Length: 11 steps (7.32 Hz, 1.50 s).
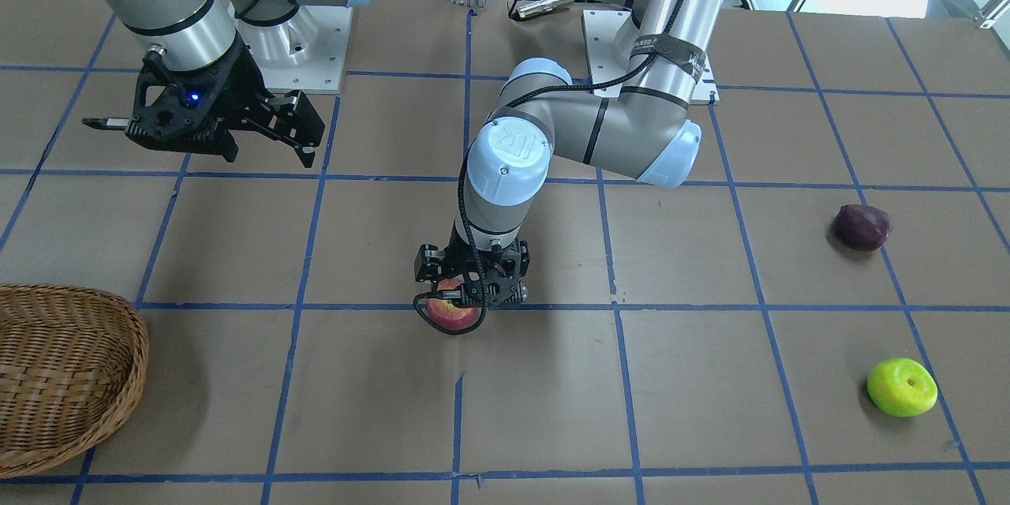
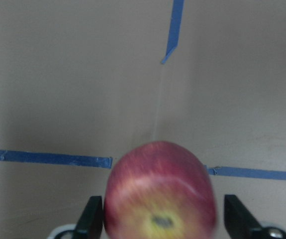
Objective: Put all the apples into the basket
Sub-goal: 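Carry the red-yellow apple to the table center and release it, then grasp the red-yellow apple with the right gripper while left reaches dark apple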
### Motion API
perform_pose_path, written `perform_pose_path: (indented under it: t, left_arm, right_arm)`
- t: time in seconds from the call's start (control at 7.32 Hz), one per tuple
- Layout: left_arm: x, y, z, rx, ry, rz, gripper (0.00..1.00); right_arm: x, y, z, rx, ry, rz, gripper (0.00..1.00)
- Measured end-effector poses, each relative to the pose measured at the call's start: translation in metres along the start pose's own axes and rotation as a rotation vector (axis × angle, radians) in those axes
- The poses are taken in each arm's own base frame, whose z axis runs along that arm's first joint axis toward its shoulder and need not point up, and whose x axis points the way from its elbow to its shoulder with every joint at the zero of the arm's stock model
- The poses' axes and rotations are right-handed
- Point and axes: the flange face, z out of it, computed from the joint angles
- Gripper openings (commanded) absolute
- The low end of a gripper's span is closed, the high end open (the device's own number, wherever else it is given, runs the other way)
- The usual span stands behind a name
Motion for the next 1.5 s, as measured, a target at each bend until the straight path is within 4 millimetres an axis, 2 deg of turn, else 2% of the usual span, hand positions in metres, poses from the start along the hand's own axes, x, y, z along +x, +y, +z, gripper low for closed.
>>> perform_pose_path:
  t: [0.14,0.27,0.41,0.55,0.68,0.96,1.09,1.23,1.5]
  left_arm:
    - [-0.001,-0.004,-0.016,0.028,0.005,0.033,1.0]
    - [-0.012,-0.013,-0.041,0.062,0.014,0.048,1.0]
    - [-0.04,-0.028,-0.071,0.075,0.01,0.06,1.0]
    - [-0.09,-0.043,-0.1,0.046,-0.022,0.106,1.0]
    - [-0.15,-0.054,-0.128,0.002,-0.062,0.157,1.0]
    - [-0.264,-0.061,-0.171,-0.043,-0.171,0.212,1.0]
    - [-0.32,-0.058,-0.18,-0.075,-0.214,0.25,1.0]
    - [-0.375,-0.052,-0.18,-0.111,-0.221,0.281,1.0]
    - [-0.492,-0.026,-0.17,-0.169,-0.18,0.28,1.0]
  right_arm:
    - [0.0,0.003,0.012,-0.022,0.002,0.015,1.0]
    - [-0.003,0.004,0.022,-0.03,0.004,0.05,1.0]
    - [-0.012,-0.002,0.034,-0.023,0.003,0.07,1.0]
    - [-0.032,-0.01,0.051,-0.006,0.0,0.065,1.0]
    - [-0.059,-0.015,0.073,0.012,-0.001,0.057,1.0]
    - [-0.098,-0.027,0.114,0.035,0.0,0.064,1.0]
    - [-0.114,-0.04,0.137,0.055,-0.007,0.095,1.0]
    - [-0.131,-0.055,0.159,0.063,-0.012,0.114,1.0]
    - [-0.17,-0.077,0.177,0.066,-0.02,0.105,1.0]
